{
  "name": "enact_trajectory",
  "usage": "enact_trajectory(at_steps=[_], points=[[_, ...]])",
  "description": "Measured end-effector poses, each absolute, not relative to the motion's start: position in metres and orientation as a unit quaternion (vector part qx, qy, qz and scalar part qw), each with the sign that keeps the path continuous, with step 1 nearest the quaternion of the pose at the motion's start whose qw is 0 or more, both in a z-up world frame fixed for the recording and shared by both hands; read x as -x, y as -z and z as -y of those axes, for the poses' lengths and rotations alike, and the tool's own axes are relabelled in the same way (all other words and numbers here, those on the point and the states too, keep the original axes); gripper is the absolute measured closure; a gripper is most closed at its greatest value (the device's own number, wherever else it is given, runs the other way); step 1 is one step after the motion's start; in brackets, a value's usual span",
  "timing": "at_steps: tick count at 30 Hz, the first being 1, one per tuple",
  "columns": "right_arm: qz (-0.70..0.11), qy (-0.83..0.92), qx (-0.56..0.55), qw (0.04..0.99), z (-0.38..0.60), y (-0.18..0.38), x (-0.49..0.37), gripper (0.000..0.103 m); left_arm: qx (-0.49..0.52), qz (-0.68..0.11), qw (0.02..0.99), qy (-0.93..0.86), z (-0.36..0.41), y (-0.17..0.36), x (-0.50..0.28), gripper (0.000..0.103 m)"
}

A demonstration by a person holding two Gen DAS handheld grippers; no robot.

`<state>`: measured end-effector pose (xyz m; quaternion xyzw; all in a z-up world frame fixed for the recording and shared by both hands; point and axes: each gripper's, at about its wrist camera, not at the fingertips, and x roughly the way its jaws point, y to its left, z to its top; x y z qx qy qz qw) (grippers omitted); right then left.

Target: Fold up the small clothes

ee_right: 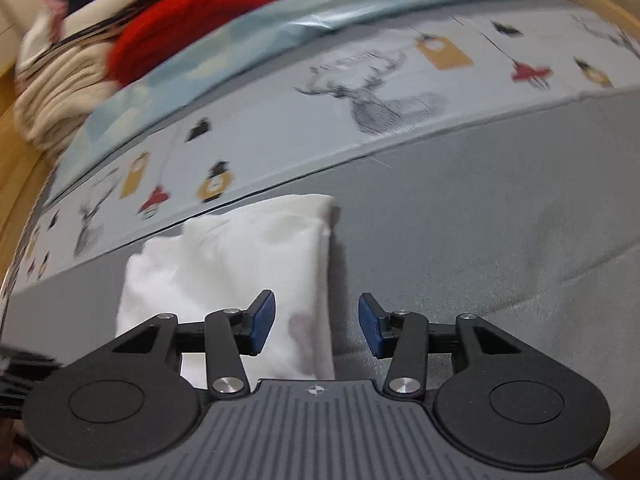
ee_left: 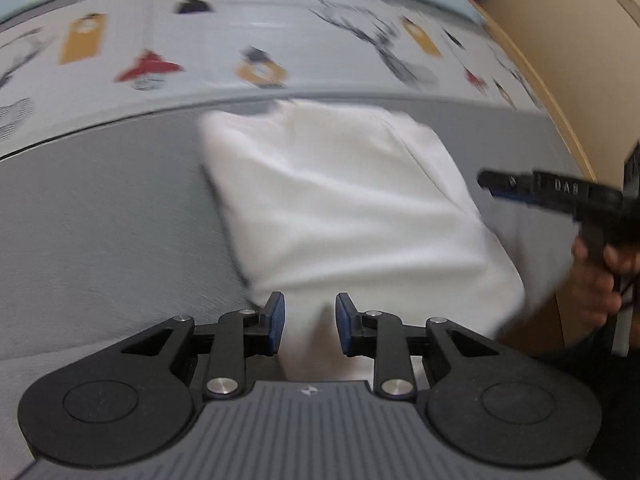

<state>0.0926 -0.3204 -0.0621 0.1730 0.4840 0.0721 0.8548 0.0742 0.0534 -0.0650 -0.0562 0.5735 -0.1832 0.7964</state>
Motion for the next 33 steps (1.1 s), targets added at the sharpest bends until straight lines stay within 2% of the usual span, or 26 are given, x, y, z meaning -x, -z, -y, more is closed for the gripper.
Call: enact_trajectory(at_steps=[10,11,12,13,15,20,24,29,32,33], points=[[-0.497,-0.036,-0.208,0.842,0.302,0.091,-0.145,0.055,0.104,-0.555,0.817,0.113,-0.087,0.051,-0.092,0.071],[-0.498,-0.041,-0.212,0.84,0.299,0.094,-0.148,0.059,0.105,-0.555,0.817,0.112,-0.087,0.051,-0.093,0.071],[-0.5,-0.045,-0.212,0.839,0.296,0.095,-0.148,0.07,0.105,-0.556,0.817,0.11,-0.088,0.051,-0.093,0.071],[-0.501,-0.048,-0.207,0.839,0.293,0.095,-0.149,0.076,0.107,-0.556,0.817,0.11,-0.088,0.052,-0.094,0.071],[-0.496,-0.05,-0.19,0.846,0.288,0.093,-0.15,0.099,0.111,-0.555,0.817,0.109,-0.086,0.053,-0.096,0.071],[-0.413,-0.01,-0.186,0.891,0.3,0.07,-0.138,0.1,0.118,-0.545,0.82,0.13,-0.074,0.051,-0.098,0.071],[-0.424,0.059,-0.149,0.891,0.309,0.074,-0.136,0.096,0.12,-0.547,0.814,0.157,-0.054,0.054,-0.097,0.071],[-0.374,-0.028,-0.134,0.917,0.308,0.048,-0.112,0.096,0.106,-0.572,0.791,0.191,-0.028,0.073,-0.101,0.071],[-0.41,-0.16,-0.146,0.886,0.298,0.05,-0.1,0.078,0.074,-0.593,0.782,0.178,-0.017,0.093,-0.104,0.072],[-0.434,-0.191,-0.134,0.87,0.291,0.055,-0.096,0.075,0.081,-0.597,0.779,0.173,-0.018,0.097,-0.106,0.072]])
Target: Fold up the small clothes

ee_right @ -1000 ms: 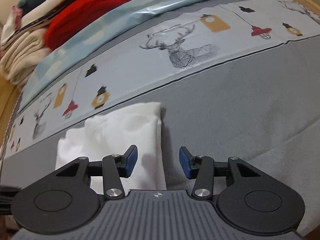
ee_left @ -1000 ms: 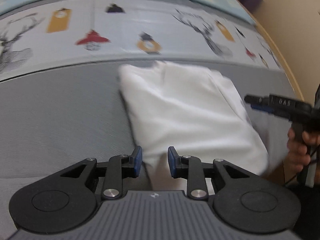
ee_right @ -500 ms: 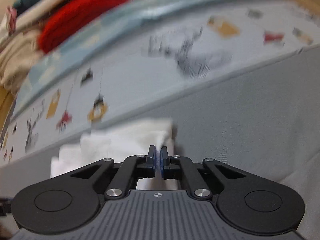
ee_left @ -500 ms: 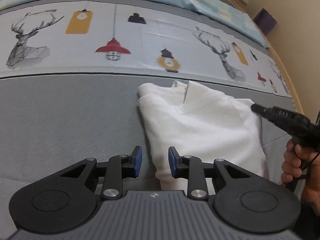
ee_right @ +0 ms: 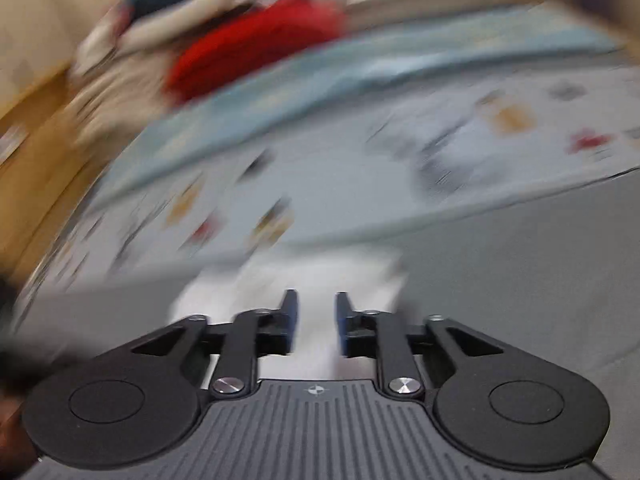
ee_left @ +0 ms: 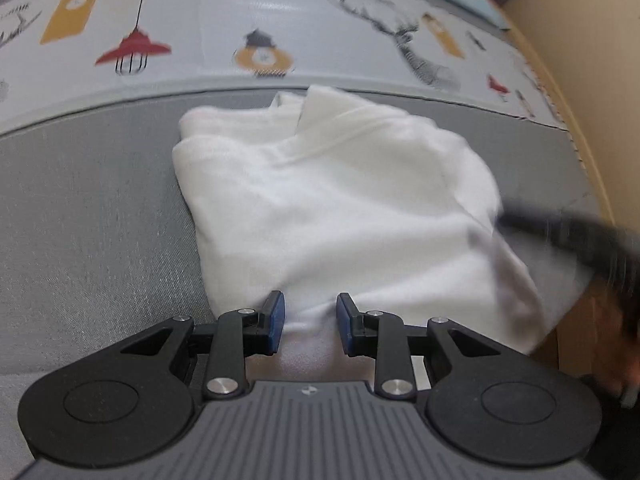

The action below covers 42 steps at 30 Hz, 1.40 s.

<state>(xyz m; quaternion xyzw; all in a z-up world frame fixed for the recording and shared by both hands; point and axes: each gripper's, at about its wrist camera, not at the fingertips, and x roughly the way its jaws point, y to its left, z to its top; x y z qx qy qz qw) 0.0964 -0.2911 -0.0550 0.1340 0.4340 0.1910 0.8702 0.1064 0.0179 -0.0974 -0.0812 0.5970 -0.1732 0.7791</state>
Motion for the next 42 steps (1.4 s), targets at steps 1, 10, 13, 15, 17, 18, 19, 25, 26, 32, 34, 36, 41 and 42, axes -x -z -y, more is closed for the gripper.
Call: enact_trajectory(at_steps=[1,10,13,15,17,18,19,25,26,32,34,36,41,42], points=[[-0.462,-0.216,-0.11,0.853,0.284,0.062,-0.093,0.074,0.102,-0.596,0.779,0.169,-0.022,0.098,-0.109,0.072],[-0.516,-0.237,0.01,0.823,0.271,0.081,-0.067,0.074,0.254,-0.545,0.795,0.079,-0.081,0.109,-0.123,0.055],[-0.5,-0.247,-0.005,0.83,0.278,0.074,-0.066,0.073,0.252,-0.572,0.778,0.068,-0.08,0.125,-0.13,0.055],[-0.515,-0.253,0.0,0.819,0.276,0.08,-0.072,0.073,0.261,-0.57,0.775,0.077,-0.078,0.131,-0.135,0.055],[-0.534,-0.253,0.027,0.806,0.272,0.089,-0.069,0.073,0.251,-0.567,0.78,0.088,-0.074,0.135,-0.142,0.067],[-0.533,-0.257,0.038,0.806,0.269,0.09,-0.068,0.073,0.235,-0.56,0.789,0.087,-0.074,0.134,-0.146,0.089],[-0.531,-0.257,0.042,0.806,0.267,0.09,-0.068,0.073,0.229,-0.553,0.797,0.083,-0.074,0.134,-0.15,0.096],[-0.535,-0.256,0.031,0.804,0.27,0.091,-0.067,0.073,0.257,-0.507,0.821,0.057,-0.089,0.119,-0.151,0.096],[-0.536,-0.257,0.029,0.804,0.27,0.09,-0.069,0.073,0.264,-0.51,0.817,0.058,-0.09,0.116,-0.152,0.095],[-0.489,-0.19,-0.103,0.845,0.305,0.069,-0.091,0.045,0.292,-0.517,0.802,0.058,-0.107,0.101,-0.145,0.046],[-0.492,-0.135,-0.135,0.849,0.317,0.075,-0.1,0.039,0.289,-0.553,0.778,0.074,-0.101,0.113,-0.146,0.044],[-0.516,-0.106,-0.164,0.834,0.323,0.087,-0.11,0.04,0.284,-0.582,0.757,0.082,-0.096,0.125,-0.145,0.044],[-0.559,-0.079,-0.215,0.797,0.319,0.114,-0.126,0.036,0.289,-0.595,0.743,0.099,-0.083,0.141,-0.144,0.043],[-0.56,-0.075,-0.224,0.794,0.318,0.116,-0.129,0.036,0.289,-0.595,0.743,0.101,-0.081,0.142,-0.145,0.043]])
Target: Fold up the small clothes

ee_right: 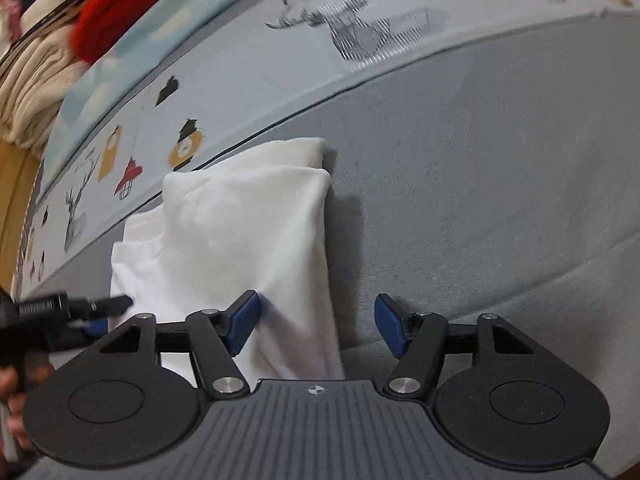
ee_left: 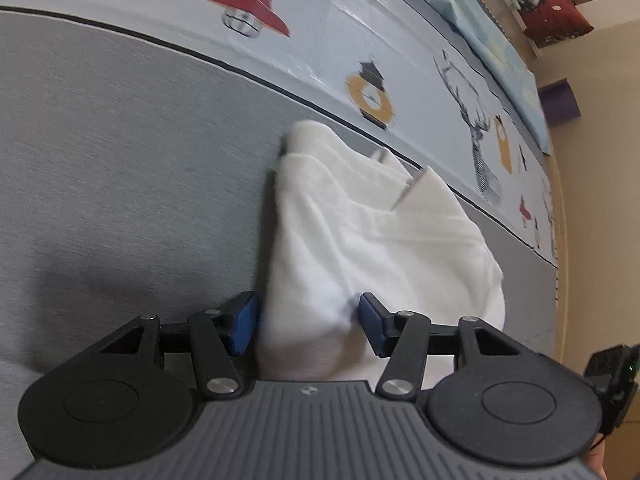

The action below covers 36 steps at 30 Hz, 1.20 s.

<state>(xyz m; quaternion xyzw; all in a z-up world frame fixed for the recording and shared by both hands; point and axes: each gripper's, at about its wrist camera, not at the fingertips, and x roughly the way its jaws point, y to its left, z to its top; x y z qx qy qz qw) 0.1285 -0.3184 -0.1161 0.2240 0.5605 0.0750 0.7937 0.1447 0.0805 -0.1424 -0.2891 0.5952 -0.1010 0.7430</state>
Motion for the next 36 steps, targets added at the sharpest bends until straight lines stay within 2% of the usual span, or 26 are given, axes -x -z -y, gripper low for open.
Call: enact_trajectory(at_steps=[2,3,4,5,6,7,9,12,14,16,17,18,19,27,29,31,33,36], points=[[-0.564,-0.067,-0.242,0.787,0.318,0.12,-0.132,0.036,0.274,-0.592,0.751,0.101,-0.075,0.143,-0.145,0.044],[-0.566,-0.064,-0.249,0.783,0.317,0.122,-0.134,0.036,0.265,-0.59,0.755,0.102,-0.072,0.142,-0.145,0.048],[-0.568,-0.059,-0.254,0.78,0.317,0.124,-0.136,0.036,0.254,-0.587,0.762,0.104,-0.069,0.141,-0.146,0.061],[-0.569,-0.058,-0.257,0.779,0.317,0.124,-0.138,0.039,0.247,-0.584,0.766,0.105,-0.068,0.139,-0.147,0.064],[-0.567,-0.059,-0.26,0.779,0.316,0.124,-0.139,0.057,0.244,-0.579,0.77,0.107,-0.068,0.137,-0.148,0.07],[-0.563,-0.07,-0.266,0.779,0.315,0.124,-0.14,0.07,0.237,-0.571,0.779,0.108,-0.067,0.133,-0.149,0.073],[-0.552,-0.081,-0.26,0.788,0.308,0.12,-0.142,0.084,0.221,-0.543,0.803,0.106,-0.065,0.118,-0.15,0.075],[-0.506,-0.098,-0.246,0.821,0.298,0.102,-0.143,0.091,0.202,-0.468,0.854,0.109,-0.066,0.082,-0.148,0.075],[-0.441,-0.11,-0.248,0.856,0.292,0.081,-0.142,0.09,0.2,-0.409,0.884,0.107,-0.071,0.059,-0.144,0.071],[-0.374,-0.109,-0.223,0.894,0.282,0.061,-0.138,0.084,0.193,-0.372,0.906,0.069,-0.078,0.048,-0.141,0.054],[-0.351,-0.092,-0.213,0.907,0.278,0.055,-0.137,0.073,0.188,-0.37,0.908,0.055,-0.081,0.048,-0.142,0.053],[-0.343,-0.069,-0.2,0.915,0.276,0.053,-0.137,0.054,0.19,-0.38,0.904,0.053,-0.086,0.051,-0.143,0.053],[-0.343,-0.058,-0.189,0.918,0.273,0.052,-0.138,0.049,0.2,-0.4,0.893,0.056,-0.092,0.057,-0.146,0.053],[-0.432,-0.093,-0.155,0.883,0.259,0.075,-0.147,0.052,0.244,-0.532,0.809,0.053,-0.109,0.109,-0.149,0.053],[-0.486,-0.075,-0.101,0.865,0.249,0.09,-0.147,0.053,0.206,-0.576,0.79,0.048,-0.105,0.129,-0.15,0.039],[-0.508,-0.061,-0.09,0.855,0.248,0.101,-0.148,0.053,0.196,-0.57,0.797,0.042,-0.105,0.126,-0.148,0.039],[-0.498,-0.056,-0.107,0.858,0.253,0.097,-0.145,0.053,0.192,-0.563,0.802,0.05,-0.105,0.118,-0.144,0.044],[-0.481,-0.064,-0.103,0.868,0.252,0.086,-0.139,0.055,0.176,-0.552,0.811,0.082,-0.1,0.106,-0.134,0.045]])
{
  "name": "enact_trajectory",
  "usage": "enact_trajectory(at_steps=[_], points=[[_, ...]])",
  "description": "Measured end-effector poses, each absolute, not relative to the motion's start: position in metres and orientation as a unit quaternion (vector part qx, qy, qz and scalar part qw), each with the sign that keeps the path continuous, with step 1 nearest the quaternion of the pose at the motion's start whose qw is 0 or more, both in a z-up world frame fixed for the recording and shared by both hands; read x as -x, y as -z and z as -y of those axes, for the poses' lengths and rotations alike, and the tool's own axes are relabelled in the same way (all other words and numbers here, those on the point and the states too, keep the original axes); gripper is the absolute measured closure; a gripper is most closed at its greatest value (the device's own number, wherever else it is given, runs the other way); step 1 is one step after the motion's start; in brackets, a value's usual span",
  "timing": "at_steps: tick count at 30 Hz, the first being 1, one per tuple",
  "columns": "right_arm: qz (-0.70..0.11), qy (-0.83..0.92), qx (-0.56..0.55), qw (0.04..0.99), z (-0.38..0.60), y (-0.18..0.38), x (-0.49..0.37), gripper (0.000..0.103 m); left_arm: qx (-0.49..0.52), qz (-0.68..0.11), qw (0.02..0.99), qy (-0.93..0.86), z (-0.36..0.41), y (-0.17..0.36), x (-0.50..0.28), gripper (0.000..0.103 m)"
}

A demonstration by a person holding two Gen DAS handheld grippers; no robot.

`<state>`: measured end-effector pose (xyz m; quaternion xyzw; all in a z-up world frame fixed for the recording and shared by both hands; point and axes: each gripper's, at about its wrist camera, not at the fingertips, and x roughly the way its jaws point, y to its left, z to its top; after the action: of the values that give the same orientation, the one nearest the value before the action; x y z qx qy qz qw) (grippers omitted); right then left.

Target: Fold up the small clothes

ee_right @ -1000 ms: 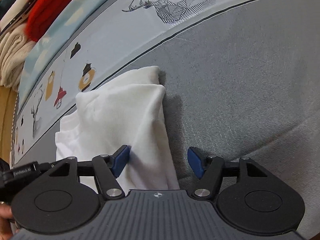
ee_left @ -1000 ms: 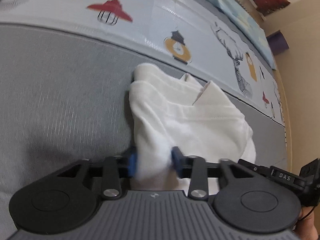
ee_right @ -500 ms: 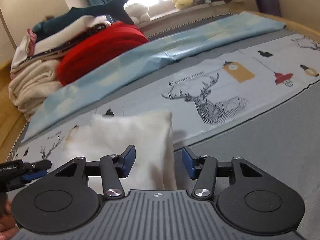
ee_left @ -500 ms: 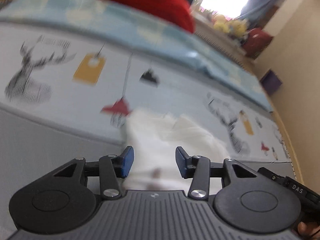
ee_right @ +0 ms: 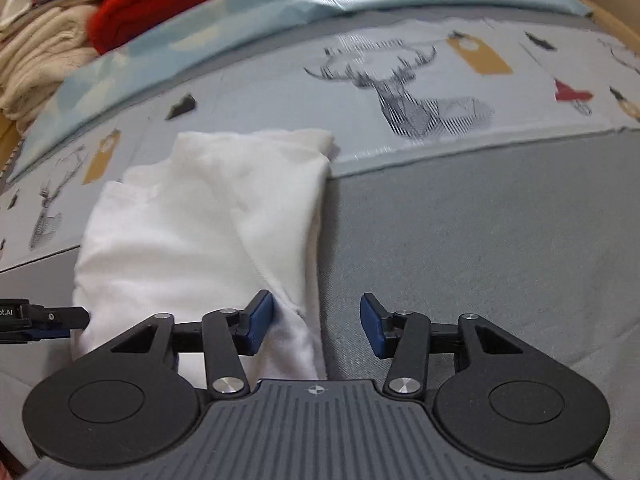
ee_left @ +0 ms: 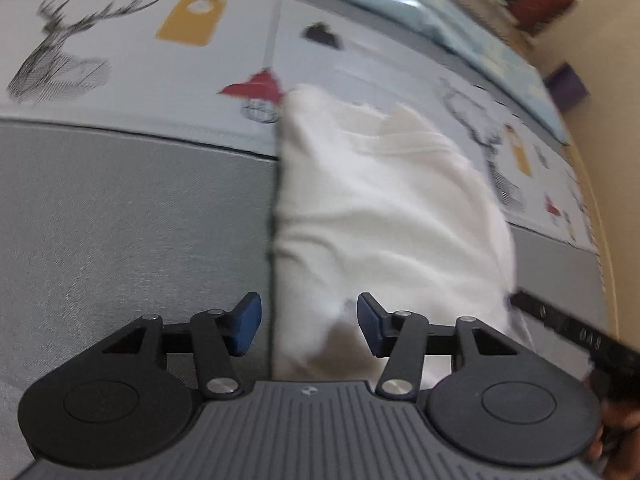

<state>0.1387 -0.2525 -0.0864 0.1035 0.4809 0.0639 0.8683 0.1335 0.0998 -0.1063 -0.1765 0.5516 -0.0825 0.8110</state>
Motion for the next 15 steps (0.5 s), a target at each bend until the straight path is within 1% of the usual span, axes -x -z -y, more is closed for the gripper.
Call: enact_trajectory(at_steps=[2,3,4,6,7,9,11,12,13,15], points=[[-0.462,-0.095,-0.106,0.876,0.25,0.079,-0.133,0.056,0.124,-0.585,0.797,0.086,-0.09,0.118,-0.128,0.044],[-0.469,-0.108,-0.098,0.871,0.249,0.083,-0.134,0.058,0.09,-0.603,0.789,0.077,-0.084,0.126,-0.125,0.044],[-0.498,-0.108,-0.077,0.857,0.246,0.092,-0.134,0.058,0.046,-0.61,0.788,0.075,-0.077,0.132,-0.12,0.043],[-0.55,-0.074,-0.02,0.832,0.244,0.111,-0.132,0.05,-0.008,-0.585,0.807,0.078,-0.065,0.122,-0.109,0.042],[-0.554,-0.065,-0.013,0.83,0.247,0.112,-0.13,0.05,-0.023,-0.572,0.816,0.074,-0.062,0.114,-0.103,0.042],[-0.531,-0.054,-0.031,0.845,0.255,0.098,-0.124,0.05,-0.041,-0.553,0.829,0.064,-0.06,0.098,-0.089,0.042],[-0.493,-0.032,-0.01,0.869,0.258,0.079,-0.111,0.051,-0.048,-0.526,0.848,0.049,-0.059,0.078,-0.075,0.036],[-0.472,-0.02,0.01,0.881,0.258,0.07,-0.104,0.051,-0.049,-0.506,0.86,0.041,-0.058,0.064,-0.065,0.032],[-0.452,-0.011,0.022,0.892,0.26,0.06,-0.096,0.051,-0.05,-0.481,0.875,0.032,-0.057,0.05,-0.053,0.024],[-0.4,-0.007,0.012,0.916,0.266,0.034,-0.078,0.051,-0.05,-0.438,0.897,0.022,-0.052,0.027,-0.031,0.017]])
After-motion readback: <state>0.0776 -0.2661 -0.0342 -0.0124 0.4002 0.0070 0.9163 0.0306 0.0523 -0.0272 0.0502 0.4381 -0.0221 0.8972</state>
